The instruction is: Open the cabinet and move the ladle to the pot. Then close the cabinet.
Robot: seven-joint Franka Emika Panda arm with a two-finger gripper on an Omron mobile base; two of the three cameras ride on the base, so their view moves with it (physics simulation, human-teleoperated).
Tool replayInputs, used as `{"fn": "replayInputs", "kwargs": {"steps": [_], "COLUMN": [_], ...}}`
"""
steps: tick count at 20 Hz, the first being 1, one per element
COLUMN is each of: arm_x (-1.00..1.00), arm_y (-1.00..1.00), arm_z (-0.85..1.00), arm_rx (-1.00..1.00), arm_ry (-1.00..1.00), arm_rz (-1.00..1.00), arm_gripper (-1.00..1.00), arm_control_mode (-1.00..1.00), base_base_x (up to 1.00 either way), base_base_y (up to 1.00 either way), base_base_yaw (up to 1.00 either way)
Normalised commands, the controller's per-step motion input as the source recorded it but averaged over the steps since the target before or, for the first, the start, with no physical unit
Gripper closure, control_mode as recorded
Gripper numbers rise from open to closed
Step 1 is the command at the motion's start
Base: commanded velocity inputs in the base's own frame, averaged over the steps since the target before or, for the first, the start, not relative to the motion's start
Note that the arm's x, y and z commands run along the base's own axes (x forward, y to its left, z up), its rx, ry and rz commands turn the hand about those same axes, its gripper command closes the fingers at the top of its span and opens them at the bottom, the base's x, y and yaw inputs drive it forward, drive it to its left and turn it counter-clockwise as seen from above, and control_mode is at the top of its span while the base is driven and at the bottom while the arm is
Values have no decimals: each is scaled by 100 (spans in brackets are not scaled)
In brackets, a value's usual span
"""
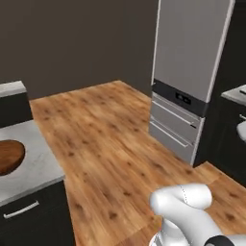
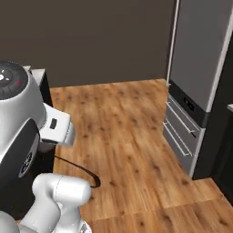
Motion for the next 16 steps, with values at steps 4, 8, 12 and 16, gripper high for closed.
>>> {"fn": "replayInputs", "kwargs": {"steps": [4, 8, 12, 16], "arm_x": [0, 0, 0, 0], "arm_y": [0, 0, 0, 0], "arm_z": [0, 0, 0, 0], "arm_rx": [0, 0, 0, 0], "arm_ry": [0, 0, 0, 0], "arm_rz": [0, 0, 0, 0], "arm_gripper": [100, 100, 100, 100], "arm_control_mode": [100, 100, 100, 100], "base_base_x": [0, 0, 0, 0], "base_base_y": [79, 99, 100, 100], "base_base_yaw": [45, 32, 7, 0]}}
